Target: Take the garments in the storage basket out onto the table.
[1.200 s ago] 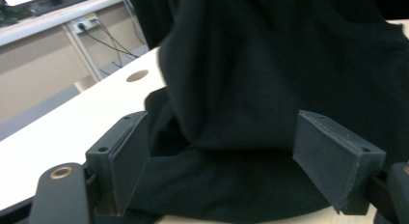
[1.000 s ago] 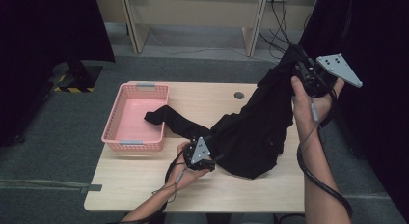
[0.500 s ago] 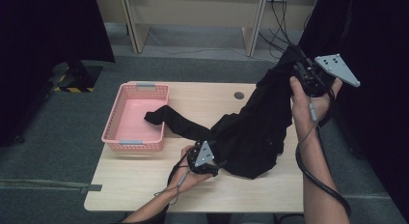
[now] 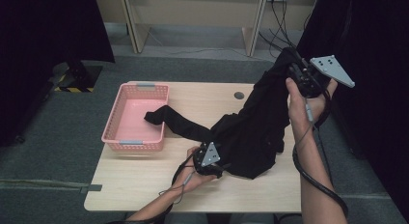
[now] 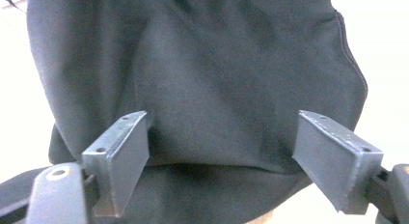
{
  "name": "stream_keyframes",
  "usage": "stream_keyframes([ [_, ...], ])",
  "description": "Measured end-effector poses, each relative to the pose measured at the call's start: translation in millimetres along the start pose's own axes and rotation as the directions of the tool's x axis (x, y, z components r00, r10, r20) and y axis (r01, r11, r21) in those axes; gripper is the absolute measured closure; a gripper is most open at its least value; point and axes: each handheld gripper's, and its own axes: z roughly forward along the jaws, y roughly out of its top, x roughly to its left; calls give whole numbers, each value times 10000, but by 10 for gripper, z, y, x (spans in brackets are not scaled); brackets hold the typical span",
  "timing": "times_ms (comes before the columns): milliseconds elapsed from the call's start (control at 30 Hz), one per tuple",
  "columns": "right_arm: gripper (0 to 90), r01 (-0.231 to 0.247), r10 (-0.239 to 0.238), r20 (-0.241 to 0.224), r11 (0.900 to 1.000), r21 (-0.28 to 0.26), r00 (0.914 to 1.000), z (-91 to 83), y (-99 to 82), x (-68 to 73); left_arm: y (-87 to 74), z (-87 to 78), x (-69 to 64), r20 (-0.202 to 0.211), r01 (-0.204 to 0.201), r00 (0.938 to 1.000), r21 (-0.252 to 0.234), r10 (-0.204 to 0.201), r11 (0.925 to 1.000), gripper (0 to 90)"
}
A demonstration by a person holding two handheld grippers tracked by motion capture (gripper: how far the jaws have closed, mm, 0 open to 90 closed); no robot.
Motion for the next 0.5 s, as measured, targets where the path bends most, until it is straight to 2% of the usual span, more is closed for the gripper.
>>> stream_keyframes([
  [233, 826, -84, 86, -190, 9999, 96, 9998, 14, -32, 46, 39, 79, 21, 169, -148, 9998, 545, 139, 9984, 447],
  [400, 816, -95, 101, -338, 9998, 181, 9994, 26, -58, 87, 34, 157, -15, 110, -904, 9959, 1103, 897, 9898, 743],
  [467, 812, -124, 132, -388, 9997, 205, 9992, 28, -70, 98, 23, 193, -22, 101, -984, 9951, 1223, 979, 9876, 825],
  [500, 809, -122, 132, -414, 9997, 234, 9991, 28, -76, 103, 29, 200, -24, 90, -989, 9951, 1132, 985, 9886, 852],
])
